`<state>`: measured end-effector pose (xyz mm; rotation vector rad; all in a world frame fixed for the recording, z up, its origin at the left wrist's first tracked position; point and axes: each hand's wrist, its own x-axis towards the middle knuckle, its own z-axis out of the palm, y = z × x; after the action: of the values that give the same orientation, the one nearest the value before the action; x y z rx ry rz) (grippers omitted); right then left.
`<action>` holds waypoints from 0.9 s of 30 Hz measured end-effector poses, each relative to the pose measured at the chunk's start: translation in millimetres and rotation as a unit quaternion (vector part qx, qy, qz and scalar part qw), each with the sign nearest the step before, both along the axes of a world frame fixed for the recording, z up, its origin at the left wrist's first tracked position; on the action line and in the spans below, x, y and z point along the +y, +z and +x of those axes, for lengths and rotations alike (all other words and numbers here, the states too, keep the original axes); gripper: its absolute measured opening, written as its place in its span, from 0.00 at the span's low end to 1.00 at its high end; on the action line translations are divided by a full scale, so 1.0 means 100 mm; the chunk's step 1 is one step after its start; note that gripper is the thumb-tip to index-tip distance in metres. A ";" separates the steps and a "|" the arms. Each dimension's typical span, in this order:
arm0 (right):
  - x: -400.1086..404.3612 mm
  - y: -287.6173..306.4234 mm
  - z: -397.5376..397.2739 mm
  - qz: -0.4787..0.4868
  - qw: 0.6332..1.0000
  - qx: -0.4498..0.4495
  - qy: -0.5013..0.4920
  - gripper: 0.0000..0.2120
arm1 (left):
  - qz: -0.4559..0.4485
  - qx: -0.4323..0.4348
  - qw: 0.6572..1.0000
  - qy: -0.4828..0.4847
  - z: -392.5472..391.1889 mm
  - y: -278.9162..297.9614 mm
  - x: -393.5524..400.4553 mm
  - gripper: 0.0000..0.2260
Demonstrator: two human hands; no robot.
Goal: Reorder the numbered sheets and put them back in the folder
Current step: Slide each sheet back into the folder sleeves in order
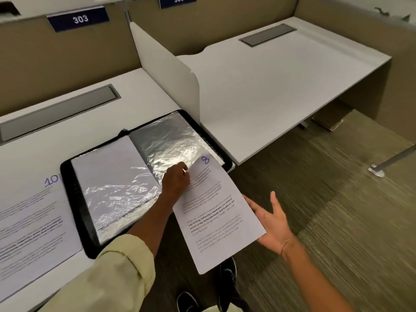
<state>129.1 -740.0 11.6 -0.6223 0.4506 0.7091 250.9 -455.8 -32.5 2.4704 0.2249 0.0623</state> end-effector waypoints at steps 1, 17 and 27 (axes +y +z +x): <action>-0.03 -0.01 0.10 -0.011 0.999 -0.012 0.035 0.43 | 0.012 -0.008 1.000 -0.002 0.04 0.01 -0.02 0.05; 0.80 0.01 1.22 -0.512 0.725 -0.378 0.265 0.16 | 0.176 -0.002 0.984 -0.021 0.29 0.17 -0.29 0.18; 1.04 -0.06 1.47 -0.676 0.440 -0.471 0.358 0.10 | 0.174 -0.061 0.983 -0.009 0.42 0.28 -0.32 0.13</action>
<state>276.2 -635.6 5.6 -2.7216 -0.5449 0.4975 293.2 -487.9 -4.8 2.8045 0.1477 0.2642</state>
